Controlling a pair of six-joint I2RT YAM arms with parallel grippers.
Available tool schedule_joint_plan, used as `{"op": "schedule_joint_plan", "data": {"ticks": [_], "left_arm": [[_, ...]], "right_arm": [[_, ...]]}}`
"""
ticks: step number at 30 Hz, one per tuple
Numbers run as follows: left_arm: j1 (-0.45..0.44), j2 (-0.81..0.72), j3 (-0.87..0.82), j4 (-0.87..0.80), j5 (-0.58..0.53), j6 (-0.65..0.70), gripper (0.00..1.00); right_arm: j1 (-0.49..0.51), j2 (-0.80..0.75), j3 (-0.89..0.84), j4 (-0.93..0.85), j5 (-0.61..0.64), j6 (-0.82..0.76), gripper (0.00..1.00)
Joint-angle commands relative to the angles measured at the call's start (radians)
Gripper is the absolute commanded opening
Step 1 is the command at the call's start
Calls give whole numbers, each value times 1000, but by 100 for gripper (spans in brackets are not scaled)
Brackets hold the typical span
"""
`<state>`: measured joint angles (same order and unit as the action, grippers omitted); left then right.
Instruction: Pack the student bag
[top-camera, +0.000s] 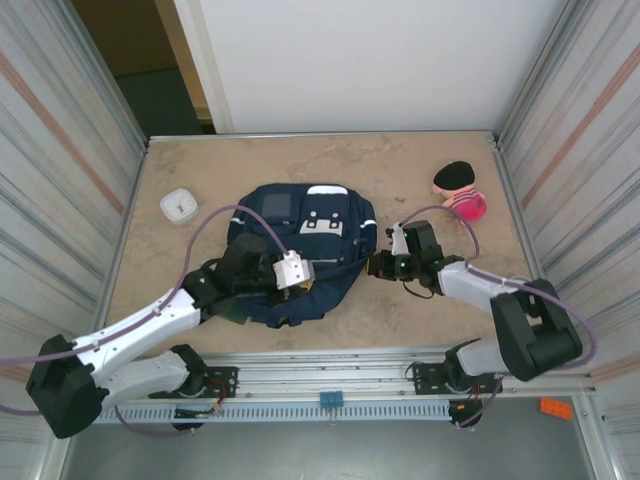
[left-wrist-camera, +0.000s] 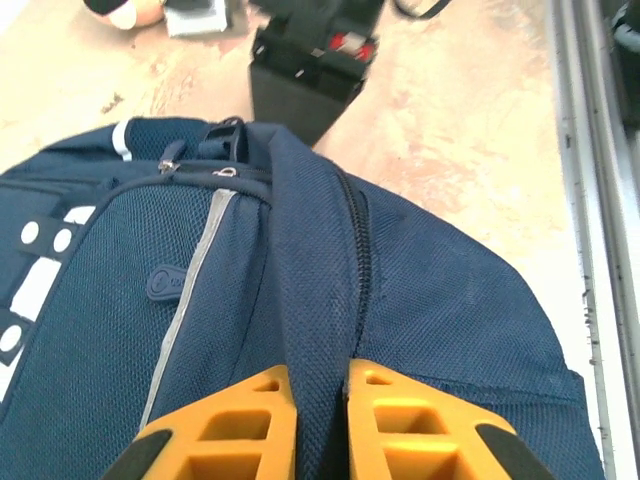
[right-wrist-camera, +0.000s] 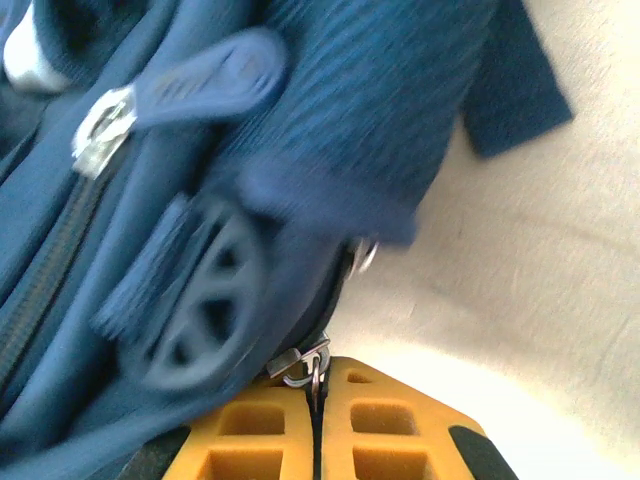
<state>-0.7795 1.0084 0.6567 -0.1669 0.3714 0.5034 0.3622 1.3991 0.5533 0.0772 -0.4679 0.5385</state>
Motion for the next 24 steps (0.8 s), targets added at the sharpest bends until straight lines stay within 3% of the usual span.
{"op": "schedule_joint_plan", "data": {"ticks": [1,10,11,15,19,24], "left_arm": [[5,-92,17,-26,106,26,5],[4,-125,-2,-34,66,24,7],[5,-114,-2,-22,53,15,15],[4,-80,16,11,-48,-68,61],[8,-48,33,-10,-205,-102,73],[-2,46,62,-118,-249,-4,87]], "right_arm": [[-75,80,63,75,39,17,0],[-135,141,133,74,19,-1,0],[-135,126,130,72,17,-1,1],[-135,24,111,-7,21,-20,40],[-122,-105,83,-103,17,-14,52],[-30,-263,32,-200,48,20,56]]}}
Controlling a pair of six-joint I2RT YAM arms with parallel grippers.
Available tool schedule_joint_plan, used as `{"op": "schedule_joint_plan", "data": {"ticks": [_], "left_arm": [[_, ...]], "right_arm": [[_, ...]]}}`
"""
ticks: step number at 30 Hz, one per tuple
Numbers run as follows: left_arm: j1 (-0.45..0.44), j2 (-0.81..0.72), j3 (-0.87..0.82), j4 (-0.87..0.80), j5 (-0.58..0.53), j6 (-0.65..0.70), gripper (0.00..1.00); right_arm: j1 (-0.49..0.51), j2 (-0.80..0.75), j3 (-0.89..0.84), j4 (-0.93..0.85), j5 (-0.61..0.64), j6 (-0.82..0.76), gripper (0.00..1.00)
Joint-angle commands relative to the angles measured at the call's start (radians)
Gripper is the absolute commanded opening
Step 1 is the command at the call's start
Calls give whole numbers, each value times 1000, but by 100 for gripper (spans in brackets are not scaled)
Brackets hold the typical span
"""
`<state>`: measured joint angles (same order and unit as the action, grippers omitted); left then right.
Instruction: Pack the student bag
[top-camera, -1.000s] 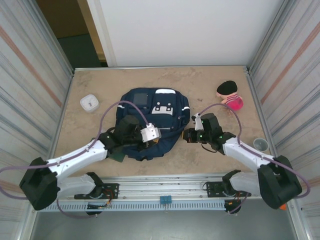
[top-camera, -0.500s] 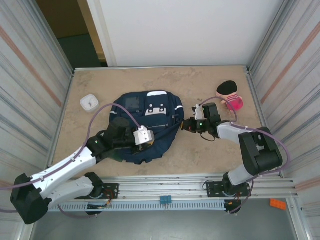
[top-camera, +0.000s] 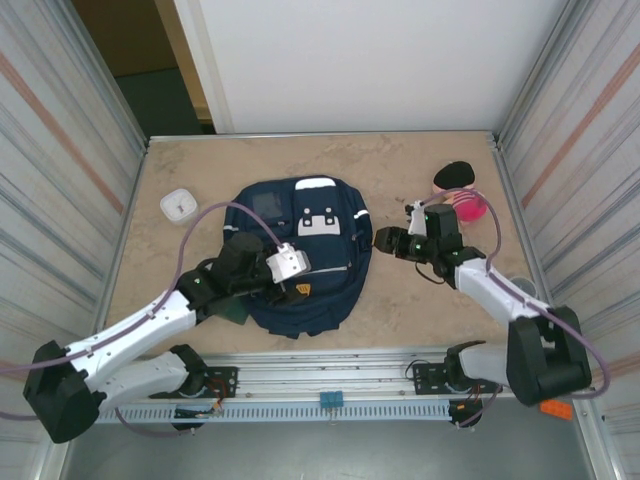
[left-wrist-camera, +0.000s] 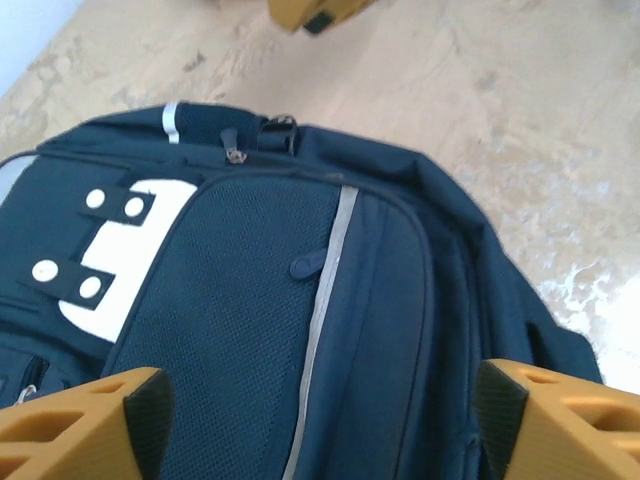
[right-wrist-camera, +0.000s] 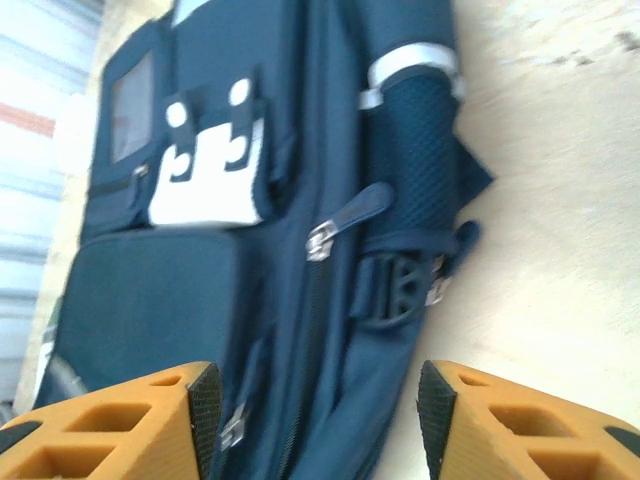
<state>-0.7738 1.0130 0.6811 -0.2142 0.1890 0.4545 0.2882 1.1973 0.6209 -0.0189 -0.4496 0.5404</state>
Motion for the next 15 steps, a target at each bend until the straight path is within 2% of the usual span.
{"op": "schedule_joint_plan", "data": {"ticks": [1,4,10,15], "left_arm": [[-18,68,42,-78,-102,66,89],[-45,148,52,-65,-181,114,92],[-50,250,81,-28,-180,155,93],[-56,310,84,0,-162,189,93]], "right_arm": [[65,-90,-54,-111,32,34,56],[119,-165,-112,-96,32,108,58],[184,-273,-153,-165,68,167,61],[185,-313,-192,-158,74,185,62]]}}
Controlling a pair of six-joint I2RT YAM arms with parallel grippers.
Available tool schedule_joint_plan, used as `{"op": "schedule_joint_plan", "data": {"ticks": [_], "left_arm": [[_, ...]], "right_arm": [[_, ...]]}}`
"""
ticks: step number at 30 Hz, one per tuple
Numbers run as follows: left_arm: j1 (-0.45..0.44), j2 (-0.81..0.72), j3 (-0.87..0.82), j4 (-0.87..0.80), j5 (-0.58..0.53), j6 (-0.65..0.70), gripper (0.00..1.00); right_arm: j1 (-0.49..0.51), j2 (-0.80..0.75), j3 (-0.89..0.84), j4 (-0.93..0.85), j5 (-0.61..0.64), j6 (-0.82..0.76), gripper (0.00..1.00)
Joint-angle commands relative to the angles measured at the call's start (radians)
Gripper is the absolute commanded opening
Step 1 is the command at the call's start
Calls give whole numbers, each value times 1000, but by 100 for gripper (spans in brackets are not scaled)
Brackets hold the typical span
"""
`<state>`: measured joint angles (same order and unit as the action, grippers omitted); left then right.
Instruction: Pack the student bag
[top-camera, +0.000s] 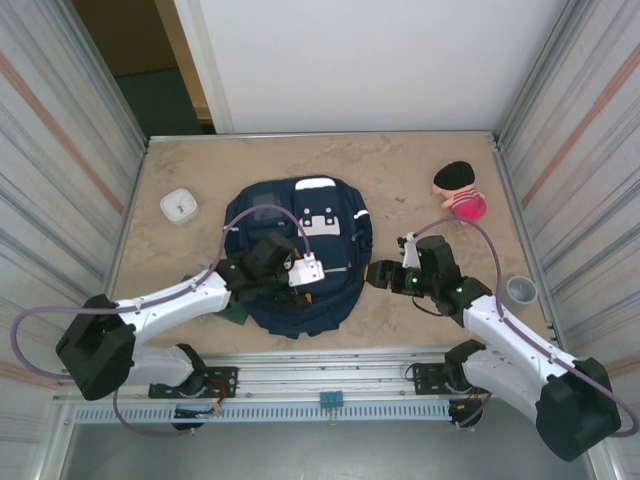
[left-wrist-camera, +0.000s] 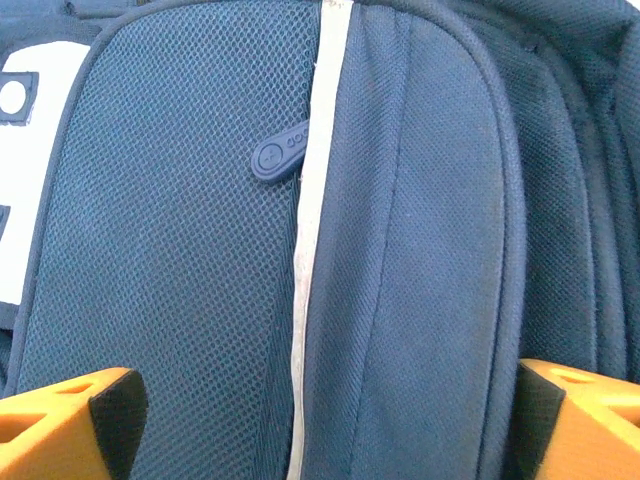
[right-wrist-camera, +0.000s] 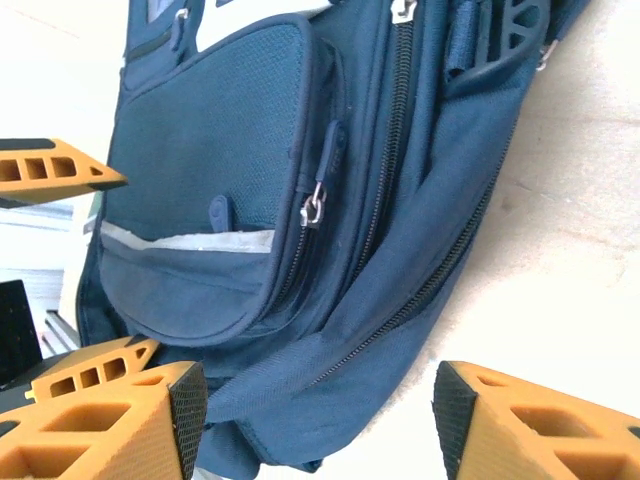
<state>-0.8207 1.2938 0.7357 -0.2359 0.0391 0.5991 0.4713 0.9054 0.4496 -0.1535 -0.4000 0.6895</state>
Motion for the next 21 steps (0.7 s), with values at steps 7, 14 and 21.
{"op": "schedule_joint_plan", "data": {"ticks": [7,14,21], "left_arm": [[-12,118,60,96,-135,45,73],[-17,17,69,123,-70,-10,4],[5,-94,149,77,-36,-52,0]], "right_arm": [[5,7,-26,27,-24,49,63],[12,35,-34,76,-39,71,64],[58,7,-58,185,-48,114,67]]}}
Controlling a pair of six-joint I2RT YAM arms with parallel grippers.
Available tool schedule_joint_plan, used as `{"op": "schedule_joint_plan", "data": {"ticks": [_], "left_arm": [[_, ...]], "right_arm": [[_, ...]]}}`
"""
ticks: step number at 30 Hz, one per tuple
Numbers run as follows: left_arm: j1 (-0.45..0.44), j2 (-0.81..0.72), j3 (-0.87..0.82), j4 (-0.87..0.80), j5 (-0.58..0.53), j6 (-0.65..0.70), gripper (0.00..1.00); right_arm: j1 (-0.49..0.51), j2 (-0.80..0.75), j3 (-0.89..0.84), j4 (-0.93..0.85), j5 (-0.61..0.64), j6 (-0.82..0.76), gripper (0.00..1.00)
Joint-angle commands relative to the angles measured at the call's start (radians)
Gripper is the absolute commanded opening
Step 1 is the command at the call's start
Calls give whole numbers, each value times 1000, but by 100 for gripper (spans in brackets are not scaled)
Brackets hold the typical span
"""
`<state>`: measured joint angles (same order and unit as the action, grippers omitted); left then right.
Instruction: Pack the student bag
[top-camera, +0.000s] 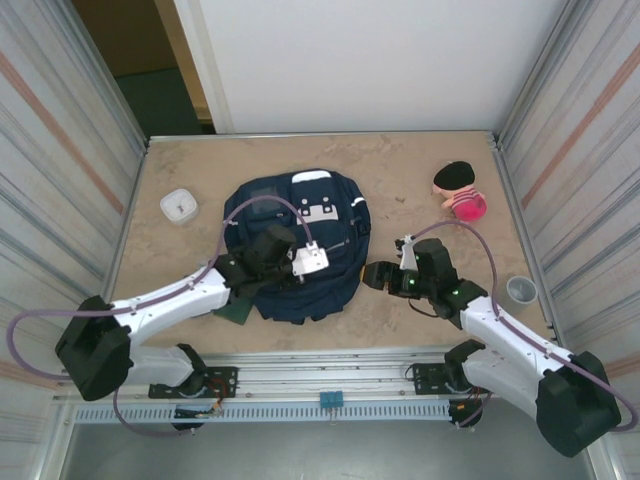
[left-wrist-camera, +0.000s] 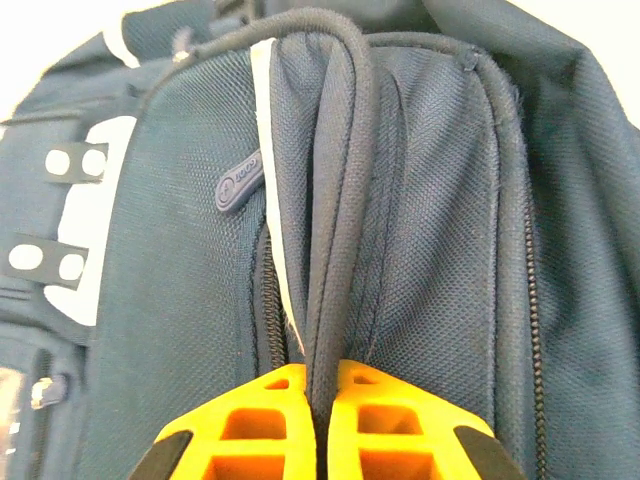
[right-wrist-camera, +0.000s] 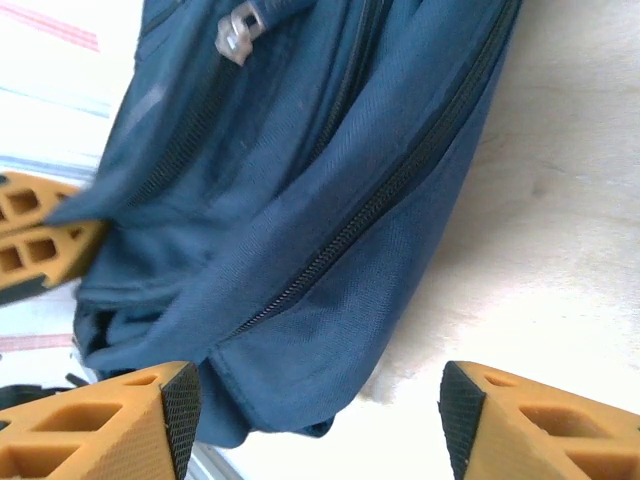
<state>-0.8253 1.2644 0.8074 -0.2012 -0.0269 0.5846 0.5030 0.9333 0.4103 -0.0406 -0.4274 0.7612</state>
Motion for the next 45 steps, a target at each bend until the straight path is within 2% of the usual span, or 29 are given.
{"op": "schedule_joint_plan", "data": {"ticks": [1,5,14,19,22,26,33,38,45], "left_arm": [[17,-69,89,40,31,-43,0],[26,-71,127,21,27,-64,0],[26,-72,169,14,42,-119,0],[26,-86,204,13,71,-135,0],[26,-90,247,-2,90,-129,0],[26,-91,316,-51,124,-107,0],[28,-93,369,-98,127,-33,0],[64,-90,336,-129,222,65,0],[124,-119,195,-48,427,162,0]], "right_arm": [[43,-30,-19,86,-13,53,69],[127,-70,-19,98,76,109,79],[289,-49,-15,132,254,233,82],[330,44,-25,166,335,250,81],[337,129,-40,167,406,267,77],[343,214,-73,254,447,269,72],[376,277,-81,302,501,236,73],[380,167,-81,275,475,138,76],[315,-164,-10,-4,327,-36,78]]}}
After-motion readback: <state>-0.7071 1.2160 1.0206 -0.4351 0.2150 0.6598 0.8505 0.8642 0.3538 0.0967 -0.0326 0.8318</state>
